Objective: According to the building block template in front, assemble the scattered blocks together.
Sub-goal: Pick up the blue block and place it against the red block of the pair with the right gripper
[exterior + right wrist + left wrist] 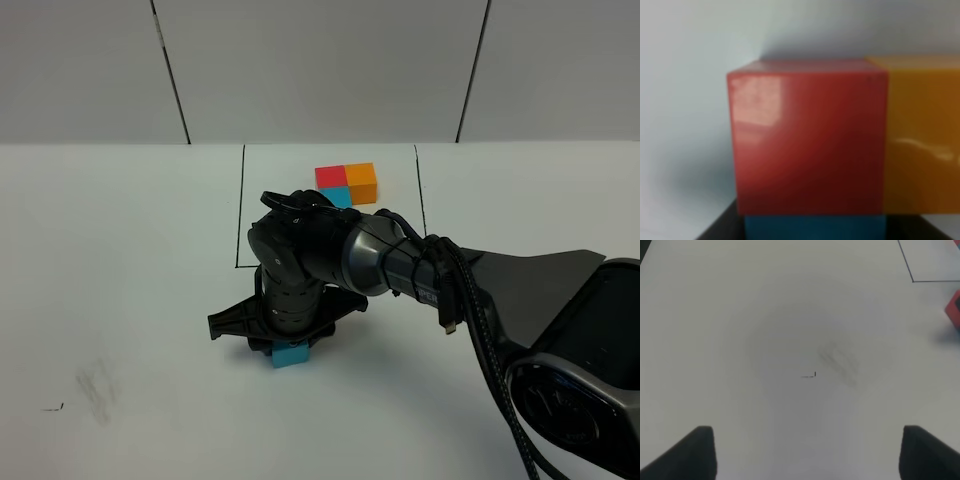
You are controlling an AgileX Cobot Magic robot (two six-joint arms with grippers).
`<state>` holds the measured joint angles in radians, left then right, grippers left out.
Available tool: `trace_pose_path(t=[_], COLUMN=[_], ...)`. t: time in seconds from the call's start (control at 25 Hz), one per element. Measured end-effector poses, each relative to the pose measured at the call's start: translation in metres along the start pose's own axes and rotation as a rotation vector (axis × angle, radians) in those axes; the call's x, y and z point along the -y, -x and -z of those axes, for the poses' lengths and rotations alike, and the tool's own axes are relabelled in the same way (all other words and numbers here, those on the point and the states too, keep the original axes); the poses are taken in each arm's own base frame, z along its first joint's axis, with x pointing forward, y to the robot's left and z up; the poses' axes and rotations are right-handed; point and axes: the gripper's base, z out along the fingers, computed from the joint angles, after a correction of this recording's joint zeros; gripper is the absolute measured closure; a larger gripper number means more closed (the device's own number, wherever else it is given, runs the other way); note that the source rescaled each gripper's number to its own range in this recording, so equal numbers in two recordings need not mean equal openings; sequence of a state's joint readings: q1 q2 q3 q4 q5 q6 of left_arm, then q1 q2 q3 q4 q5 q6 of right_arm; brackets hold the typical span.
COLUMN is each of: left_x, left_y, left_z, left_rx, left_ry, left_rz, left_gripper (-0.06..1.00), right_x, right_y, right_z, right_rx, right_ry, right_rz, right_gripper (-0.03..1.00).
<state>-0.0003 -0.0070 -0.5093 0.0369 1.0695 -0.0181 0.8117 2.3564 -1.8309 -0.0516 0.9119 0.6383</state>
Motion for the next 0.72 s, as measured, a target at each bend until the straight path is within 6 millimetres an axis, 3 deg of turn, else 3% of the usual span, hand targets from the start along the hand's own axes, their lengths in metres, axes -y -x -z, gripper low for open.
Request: trace_pose_path(t=[0.72], left_x=[0.0], left_y=[0.0], left_z=[0.0], left_rx=[0.0], left_ry=[0.0], left_rz=[-0.002], left_gripper=[0.09], right_x=[0.0016], right_y=[-0.0038], right_z=[0.0004], right_rx=[-0.038], right_ry=[-0.027], right_rz=[0.011], right_gripper=[0.97])
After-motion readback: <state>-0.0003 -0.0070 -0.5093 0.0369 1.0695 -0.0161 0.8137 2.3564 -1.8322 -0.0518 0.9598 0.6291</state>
